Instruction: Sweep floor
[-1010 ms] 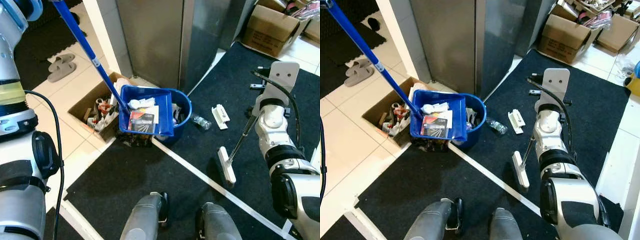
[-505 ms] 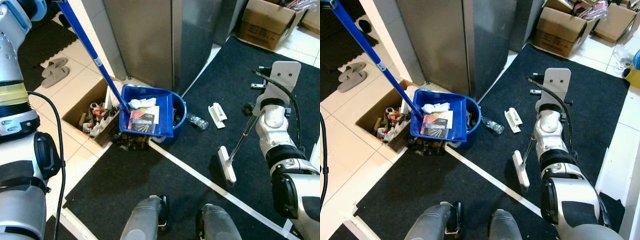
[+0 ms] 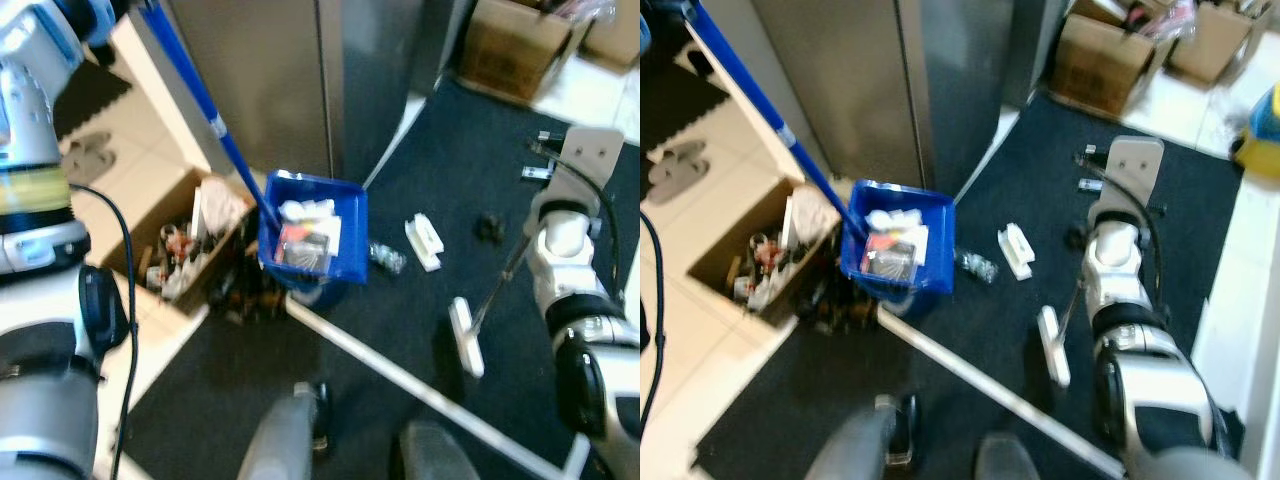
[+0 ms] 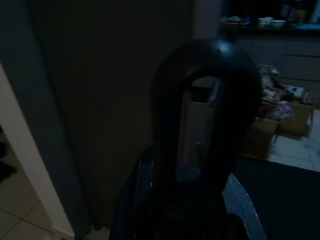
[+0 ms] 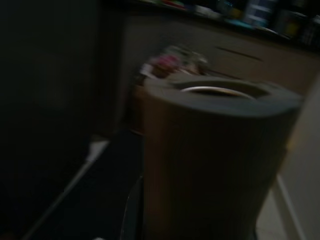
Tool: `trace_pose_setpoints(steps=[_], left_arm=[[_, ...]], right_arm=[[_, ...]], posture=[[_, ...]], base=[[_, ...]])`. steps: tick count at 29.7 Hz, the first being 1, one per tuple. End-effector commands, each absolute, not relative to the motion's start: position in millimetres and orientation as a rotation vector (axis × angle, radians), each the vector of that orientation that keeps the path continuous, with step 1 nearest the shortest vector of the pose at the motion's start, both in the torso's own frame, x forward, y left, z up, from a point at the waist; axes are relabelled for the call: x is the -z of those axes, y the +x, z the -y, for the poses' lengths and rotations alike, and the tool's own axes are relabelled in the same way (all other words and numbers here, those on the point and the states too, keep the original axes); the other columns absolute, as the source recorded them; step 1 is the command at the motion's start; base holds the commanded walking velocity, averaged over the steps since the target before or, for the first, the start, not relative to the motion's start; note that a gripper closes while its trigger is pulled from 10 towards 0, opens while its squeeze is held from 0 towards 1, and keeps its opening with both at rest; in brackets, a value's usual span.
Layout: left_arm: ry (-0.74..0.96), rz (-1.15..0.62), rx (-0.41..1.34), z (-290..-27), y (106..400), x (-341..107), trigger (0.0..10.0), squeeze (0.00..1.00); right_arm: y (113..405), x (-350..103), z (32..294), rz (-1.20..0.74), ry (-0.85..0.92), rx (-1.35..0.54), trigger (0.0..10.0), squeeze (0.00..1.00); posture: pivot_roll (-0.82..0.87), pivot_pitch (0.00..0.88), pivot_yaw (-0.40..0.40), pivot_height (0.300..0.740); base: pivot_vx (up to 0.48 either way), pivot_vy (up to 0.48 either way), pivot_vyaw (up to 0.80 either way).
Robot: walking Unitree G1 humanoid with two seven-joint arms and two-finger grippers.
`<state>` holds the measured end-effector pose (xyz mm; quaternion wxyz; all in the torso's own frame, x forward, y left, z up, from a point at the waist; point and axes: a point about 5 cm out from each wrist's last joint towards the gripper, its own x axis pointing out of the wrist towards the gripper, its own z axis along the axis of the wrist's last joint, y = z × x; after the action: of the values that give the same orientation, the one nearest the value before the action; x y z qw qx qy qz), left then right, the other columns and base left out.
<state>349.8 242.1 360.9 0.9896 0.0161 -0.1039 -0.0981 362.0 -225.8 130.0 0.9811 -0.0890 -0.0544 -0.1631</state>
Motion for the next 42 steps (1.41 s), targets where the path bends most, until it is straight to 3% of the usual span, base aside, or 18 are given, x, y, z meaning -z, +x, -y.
trace_pose_setpoints(steps=[1, 13, 42], left_arm=[[0.065, 0.282, 0.196, -241.1, 344.0, -375.3, 10.0, 0.0], [0.064, 0.275, 0.212, -239.4, 343.4, -374.0, 10.0, 0.0], [0.276, 0.352, 0.477, -213.9, 332.1, -359.0, 10.0, 0.0]], right_arm=[[360.3, -135.2, 235.4, 0.138, -0.187, 0.353, 10.0, 0.0], [360.8, -135.6, 235.2, 0.139, -0.191, 0.35, 10.0, 0.0], [357.5, -130.7, 237.1, 0.129, -0.19, 0.362, 10.0, 0.0]], posture=[[0.06, 0.033, 0.062, 0.74], [0.06, 0.028, 0.061, 0.74], [0.06, 0.038, 0.071, 0.74]], base=[[0.469, 0.0, 0.0], [0.429, 0.0, 0.0], [0.0, 0.0, 0.0]])
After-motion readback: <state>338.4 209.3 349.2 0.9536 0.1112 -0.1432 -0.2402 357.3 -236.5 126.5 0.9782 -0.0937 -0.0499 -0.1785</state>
